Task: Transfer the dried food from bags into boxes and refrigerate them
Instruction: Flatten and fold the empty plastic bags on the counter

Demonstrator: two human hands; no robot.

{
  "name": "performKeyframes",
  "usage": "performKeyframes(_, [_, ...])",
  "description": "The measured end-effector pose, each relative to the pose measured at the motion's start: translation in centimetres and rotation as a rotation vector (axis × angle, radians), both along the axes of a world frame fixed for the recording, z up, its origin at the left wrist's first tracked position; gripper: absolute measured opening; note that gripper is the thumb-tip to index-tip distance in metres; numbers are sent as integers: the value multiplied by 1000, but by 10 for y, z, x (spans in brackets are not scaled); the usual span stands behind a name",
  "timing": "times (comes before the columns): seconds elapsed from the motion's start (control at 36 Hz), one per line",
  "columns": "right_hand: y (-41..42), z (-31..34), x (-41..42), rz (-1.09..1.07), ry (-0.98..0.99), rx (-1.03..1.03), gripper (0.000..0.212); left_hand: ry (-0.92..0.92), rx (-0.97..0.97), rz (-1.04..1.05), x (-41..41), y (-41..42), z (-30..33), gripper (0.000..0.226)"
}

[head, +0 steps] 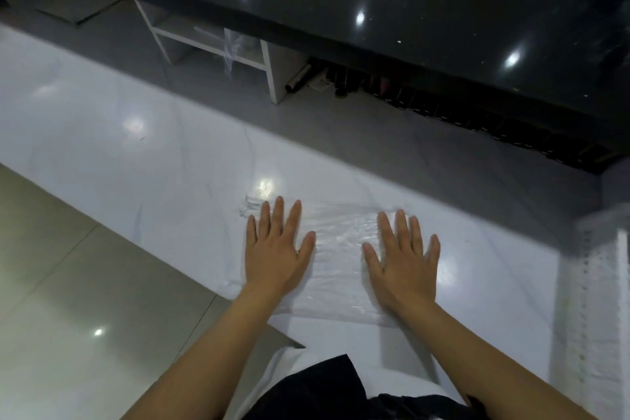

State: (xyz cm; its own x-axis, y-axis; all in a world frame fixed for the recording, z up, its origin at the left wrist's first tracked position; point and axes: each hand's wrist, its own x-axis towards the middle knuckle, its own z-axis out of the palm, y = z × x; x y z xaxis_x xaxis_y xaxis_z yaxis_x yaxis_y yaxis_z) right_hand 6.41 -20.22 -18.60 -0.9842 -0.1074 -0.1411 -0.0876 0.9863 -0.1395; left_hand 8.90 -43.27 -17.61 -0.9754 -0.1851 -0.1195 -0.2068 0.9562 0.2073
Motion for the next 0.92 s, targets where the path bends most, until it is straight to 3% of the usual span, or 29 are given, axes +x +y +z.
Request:
performKeyframes(0.28, [6,3,0,-50,-19,-34,71,43,86,32,15,-20,9,66])
performKeyframes(0.39, [7,23,11,-17,58,-129,69,235,206,68,11,-16,20,61])
performKeyframes(0.47, [4,40,38,107,115,-189,68,350,205,-74,-5,-8,34,51])
performKeyframes(0.56, [-2,44,68,251,37,-134,66,179,241,-273,-35,8,50,44])
performKeyframes(0.67, [-1,31,82,291,-130,-87,68,-136,157,-370,-78,33,61,64])
performKeyframes(0.75, [7,22,85,323,-158,-22,69,-267,77,-395,-102,42,64,72])
performKeyframes(0.86, [12,16,86,338,-129,-30,69,-439,91,-415,-124,48,75,60])
performKeyframes(0.92, [13,13,86,336,-122,-56,68,-505,98,-447,-129,51,82,43])
